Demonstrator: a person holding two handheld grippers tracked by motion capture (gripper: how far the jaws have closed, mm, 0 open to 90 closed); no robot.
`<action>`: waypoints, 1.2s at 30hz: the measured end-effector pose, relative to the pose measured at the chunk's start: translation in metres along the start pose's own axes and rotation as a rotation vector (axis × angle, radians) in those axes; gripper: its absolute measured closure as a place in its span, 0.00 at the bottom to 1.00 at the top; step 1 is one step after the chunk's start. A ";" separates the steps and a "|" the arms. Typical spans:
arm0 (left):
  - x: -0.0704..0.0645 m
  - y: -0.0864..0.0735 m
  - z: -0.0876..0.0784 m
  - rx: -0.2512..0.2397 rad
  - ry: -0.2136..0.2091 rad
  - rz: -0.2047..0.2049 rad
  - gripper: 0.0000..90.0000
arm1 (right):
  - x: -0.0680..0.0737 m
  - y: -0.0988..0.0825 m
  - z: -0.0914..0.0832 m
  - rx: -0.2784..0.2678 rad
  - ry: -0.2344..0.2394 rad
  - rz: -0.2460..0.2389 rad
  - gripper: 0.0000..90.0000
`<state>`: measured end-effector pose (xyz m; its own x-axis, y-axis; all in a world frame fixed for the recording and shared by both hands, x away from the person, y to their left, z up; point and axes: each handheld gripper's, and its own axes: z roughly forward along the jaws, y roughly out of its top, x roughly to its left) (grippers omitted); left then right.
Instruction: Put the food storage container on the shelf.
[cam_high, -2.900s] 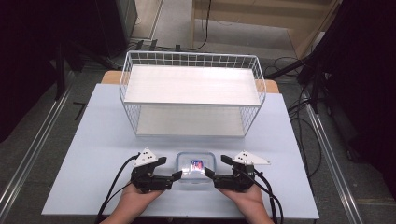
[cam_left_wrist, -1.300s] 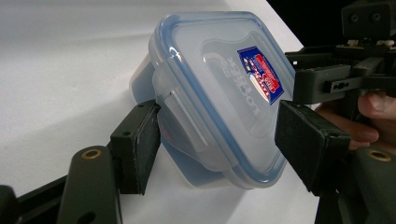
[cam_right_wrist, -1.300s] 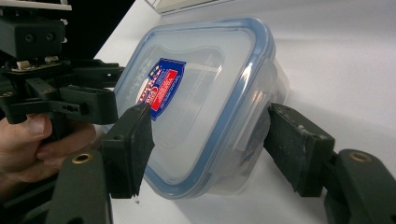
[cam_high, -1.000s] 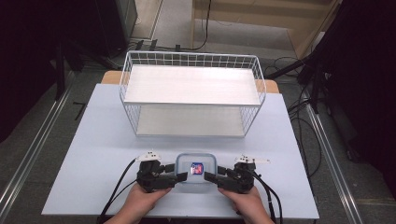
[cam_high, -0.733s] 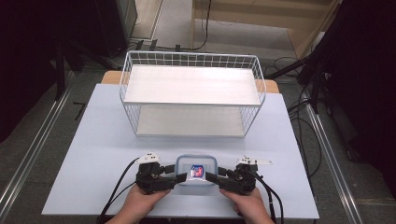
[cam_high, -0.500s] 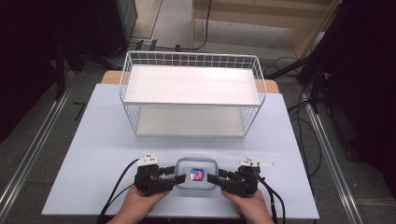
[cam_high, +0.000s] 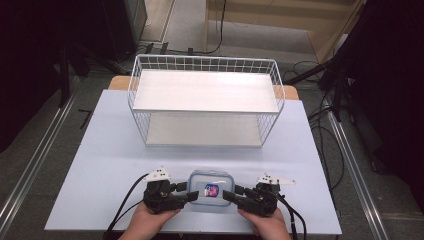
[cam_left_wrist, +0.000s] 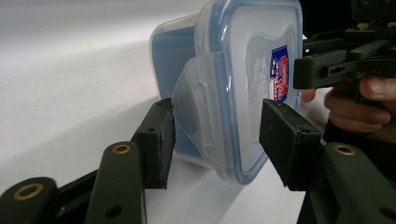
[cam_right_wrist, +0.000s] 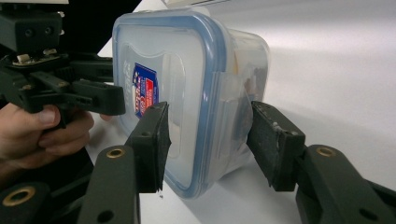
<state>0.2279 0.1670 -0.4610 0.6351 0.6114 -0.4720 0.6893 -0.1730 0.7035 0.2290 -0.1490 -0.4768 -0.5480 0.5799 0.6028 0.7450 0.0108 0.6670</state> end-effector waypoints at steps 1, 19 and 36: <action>0.000 0.000 0.000 -0.001 -0.003 0.001 0.53 | -0.001 0.000 0.000 0.002 0.004 0.000 0.56; 0.000 0.002 0.001 -0.006 0.015 0.045 0.51 | -0.004 0.000 0.000 -0.007 0.023 0.000 0.59; -0.002 0.001 -0.005 -0.056 0.034 0.065 0.54 | 0.001 0.000 0.001 -0.023 0.015 -0.050 0.59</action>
<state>0.2259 0.1696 -0.4570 0.6647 0.6267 -0.4067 0.6260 -0.1701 0.7610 0.2289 -0.1476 -0.4760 -0.5903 0.5664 0.5751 0.7078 0.0206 0.7061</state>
